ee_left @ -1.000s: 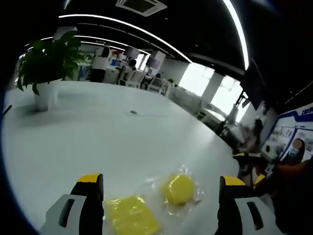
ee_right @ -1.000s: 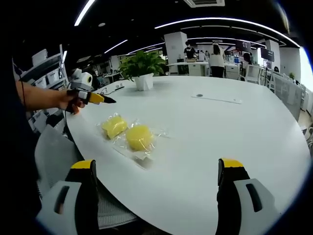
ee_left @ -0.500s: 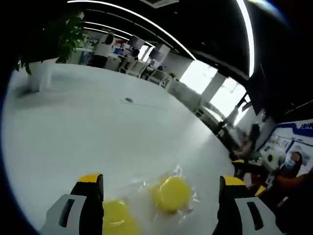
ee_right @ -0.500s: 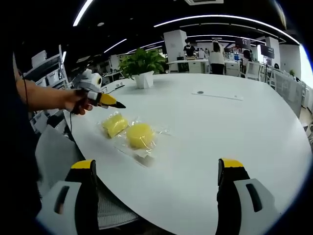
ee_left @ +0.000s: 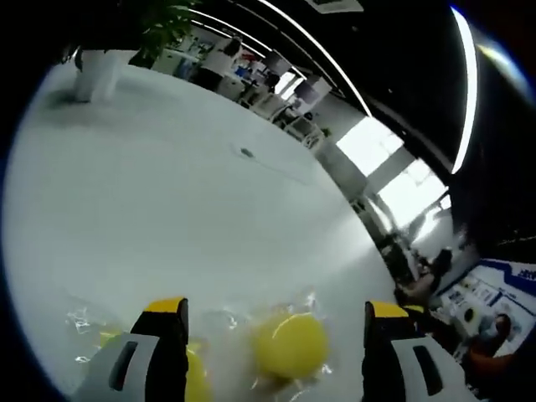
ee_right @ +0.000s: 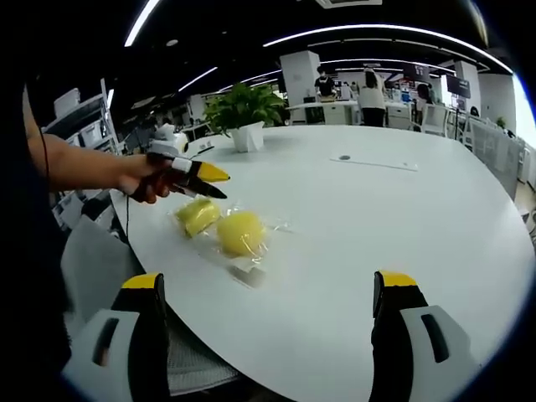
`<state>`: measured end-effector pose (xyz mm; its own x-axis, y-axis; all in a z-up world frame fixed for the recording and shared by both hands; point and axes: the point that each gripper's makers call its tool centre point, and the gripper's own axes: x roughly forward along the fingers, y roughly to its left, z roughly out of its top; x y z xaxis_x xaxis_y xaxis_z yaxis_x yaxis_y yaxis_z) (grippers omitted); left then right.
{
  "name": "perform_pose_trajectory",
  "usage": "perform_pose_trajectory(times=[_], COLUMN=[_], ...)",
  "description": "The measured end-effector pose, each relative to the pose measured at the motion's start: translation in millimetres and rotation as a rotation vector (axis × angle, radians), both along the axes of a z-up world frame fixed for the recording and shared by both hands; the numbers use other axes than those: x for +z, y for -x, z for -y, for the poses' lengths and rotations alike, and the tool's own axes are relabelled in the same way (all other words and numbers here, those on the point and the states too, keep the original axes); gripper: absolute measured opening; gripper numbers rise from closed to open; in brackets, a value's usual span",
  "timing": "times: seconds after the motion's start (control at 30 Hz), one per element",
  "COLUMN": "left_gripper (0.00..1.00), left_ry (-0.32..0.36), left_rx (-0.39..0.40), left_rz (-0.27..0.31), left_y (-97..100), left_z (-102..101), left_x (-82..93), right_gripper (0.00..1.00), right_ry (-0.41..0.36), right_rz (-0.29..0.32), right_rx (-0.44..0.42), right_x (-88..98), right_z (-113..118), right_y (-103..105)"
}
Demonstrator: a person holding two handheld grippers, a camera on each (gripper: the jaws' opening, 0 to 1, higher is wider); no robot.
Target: Compare the silicone blocks by pressing each to a similar depth, holding the contact briefly, and releasing to observe deformation and rebound differences across the visible hardness samples.
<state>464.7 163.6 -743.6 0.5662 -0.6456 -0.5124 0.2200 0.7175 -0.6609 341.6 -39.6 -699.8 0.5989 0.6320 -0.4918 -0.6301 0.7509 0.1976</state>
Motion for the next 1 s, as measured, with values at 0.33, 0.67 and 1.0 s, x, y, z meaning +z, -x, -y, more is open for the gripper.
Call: perform_pose_trajectory(times=[0.33, 0.67, 1.0], left_gripper=[0.71, 0.49, 0.16], left_ry=[0.024, 0.011, -0.045], left_rx=[0.024, 0.043, 0.024], left_rz=[-0.061, -0.140, -0.140], left_y=[-5.2, -2.2, -7.0], left_z=[9, 12, 8], left_x=[-11.0, -28.1, -44.5], right_gripper=[0.97, 0.97, 0.97], right_ry=[0.006, -0.002, -0.002], right_rz=[-0.009, -0.011, -0.021], right_rx=[0.004, 0.010, 0.012], right_x=[-1.8, -1.1, -3.7], right_z=[2, -3, -2], right_y=[3, 3, 6])
